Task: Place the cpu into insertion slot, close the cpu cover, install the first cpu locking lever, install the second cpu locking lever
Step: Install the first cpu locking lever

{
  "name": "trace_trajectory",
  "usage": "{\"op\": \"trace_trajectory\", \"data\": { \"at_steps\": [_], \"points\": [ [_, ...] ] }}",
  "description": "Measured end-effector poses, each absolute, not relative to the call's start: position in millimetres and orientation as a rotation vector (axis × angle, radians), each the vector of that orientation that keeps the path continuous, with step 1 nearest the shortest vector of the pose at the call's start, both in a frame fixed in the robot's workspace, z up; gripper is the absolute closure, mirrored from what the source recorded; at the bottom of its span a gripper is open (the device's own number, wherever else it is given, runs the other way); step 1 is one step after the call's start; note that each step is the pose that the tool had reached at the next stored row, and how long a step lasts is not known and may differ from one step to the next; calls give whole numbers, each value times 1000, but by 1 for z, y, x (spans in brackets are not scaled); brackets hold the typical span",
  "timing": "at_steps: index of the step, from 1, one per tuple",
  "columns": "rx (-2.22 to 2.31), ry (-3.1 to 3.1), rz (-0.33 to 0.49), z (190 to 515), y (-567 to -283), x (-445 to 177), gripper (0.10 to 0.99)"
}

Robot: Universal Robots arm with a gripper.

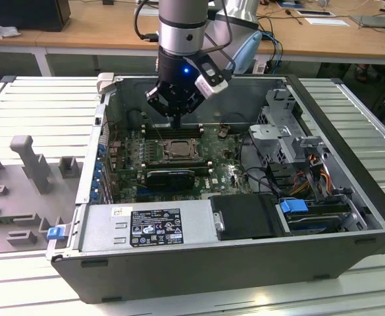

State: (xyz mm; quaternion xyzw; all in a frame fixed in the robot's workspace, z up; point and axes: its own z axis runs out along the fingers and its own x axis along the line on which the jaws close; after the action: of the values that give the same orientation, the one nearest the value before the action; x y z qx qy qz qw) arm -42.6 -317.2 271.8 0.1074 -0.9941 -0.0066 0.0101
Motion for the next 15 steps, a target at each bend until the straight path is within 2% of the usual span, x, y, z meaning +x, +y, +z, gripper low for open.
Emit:
{"op": "trace_trajectory", "data": {
  "at_steps": [6,15],
  "points": [
    [178,-3117,-22,268,-317,-47,980],
    [178,-3120,-23,262,-316,-93,980]
  ]
}}
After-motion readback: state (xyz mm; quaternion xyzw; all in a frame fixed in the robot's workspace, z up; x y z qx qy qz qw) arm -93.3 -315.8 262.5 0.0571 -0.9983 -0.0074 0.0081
